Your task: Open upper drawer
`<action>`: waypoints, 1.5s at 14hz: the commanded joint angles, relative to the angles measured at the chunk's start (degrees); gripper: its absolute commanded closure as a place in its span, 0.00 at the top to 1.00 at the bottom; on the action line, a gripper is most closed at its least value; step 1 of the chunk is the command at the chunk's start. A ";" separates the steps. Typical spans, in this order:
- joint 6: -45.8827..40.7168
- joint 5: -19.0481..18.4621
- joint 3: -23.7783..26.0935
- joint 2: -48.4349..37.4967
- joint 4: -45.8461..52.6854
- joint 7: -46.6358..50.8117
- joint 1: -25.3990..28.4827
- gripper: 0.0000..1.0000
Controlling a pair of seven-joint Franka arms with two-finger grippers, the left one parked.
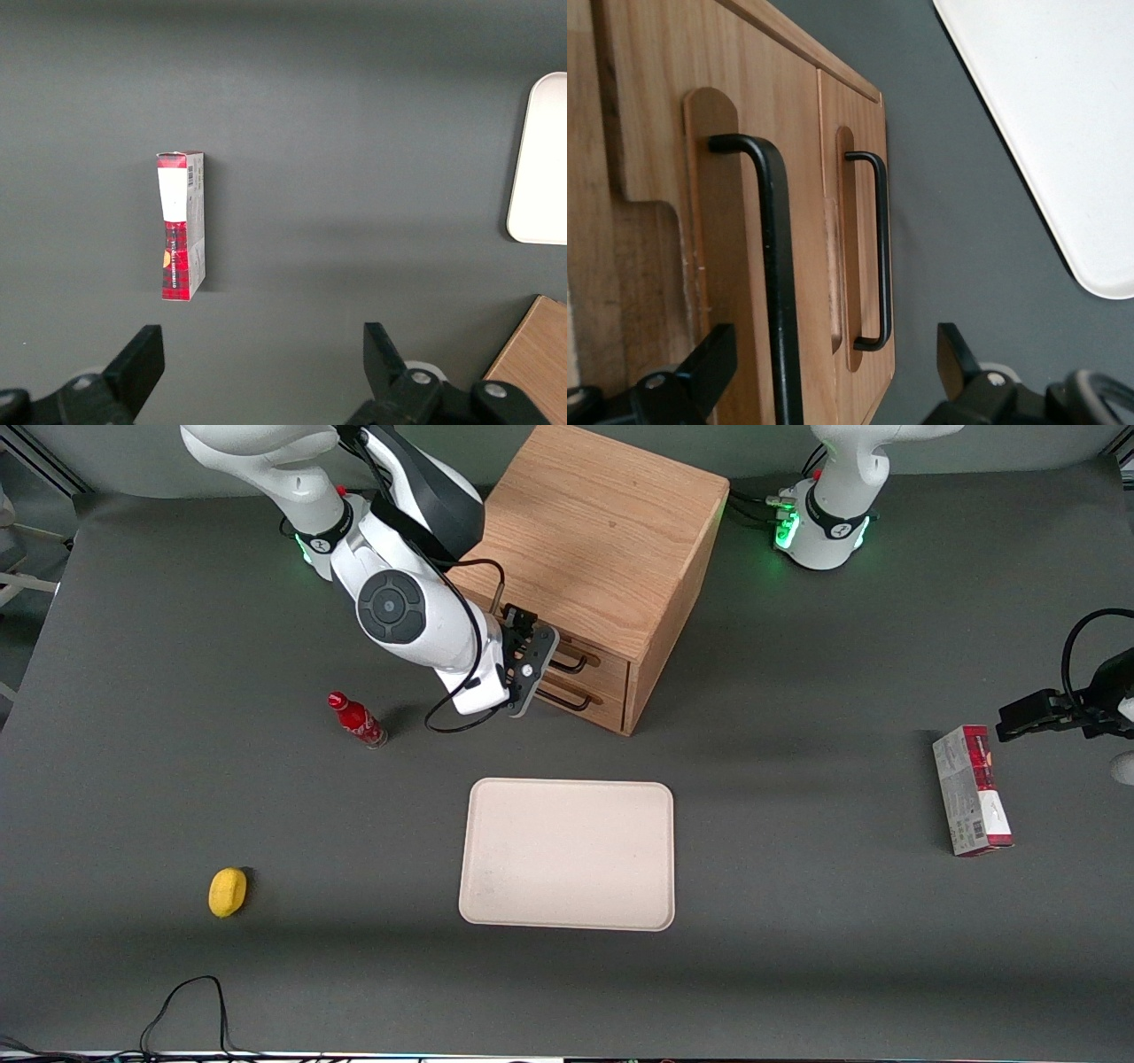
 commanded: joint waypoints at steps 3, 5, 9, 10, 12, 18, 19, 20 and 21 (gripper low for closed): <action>3.35 -3.13 0.15 0.87 -1.39 -1.31 -0.28 1.00; 4.23 -3.22 0.15 1.31 -1.39 -1.31 -0.28 1.00; 4.23 -9.80 -0.20 3.23 1.85 -1.31 -0.45 1.00; 3.97 -10.94 -1.68 4.11 3.34 -1.49 -0.45 1.00; 3.79 -12.01 -3.19 5.61 5.97 -4.29 -0.54 1.00; -0.86 -12.01 -9.96 11.49 17.22 -10.10 -0.63 1.00; -1.39 -12.01 -9.96 12.29 18.63 -10.19 -0.63 1.00; -1.65 -12.01 -9.96 12.56 19.34 -10.19 -0.63 1.00; -1.66 -11.92 -10.22 12.56 19.78 -10.28 -0.63 1.00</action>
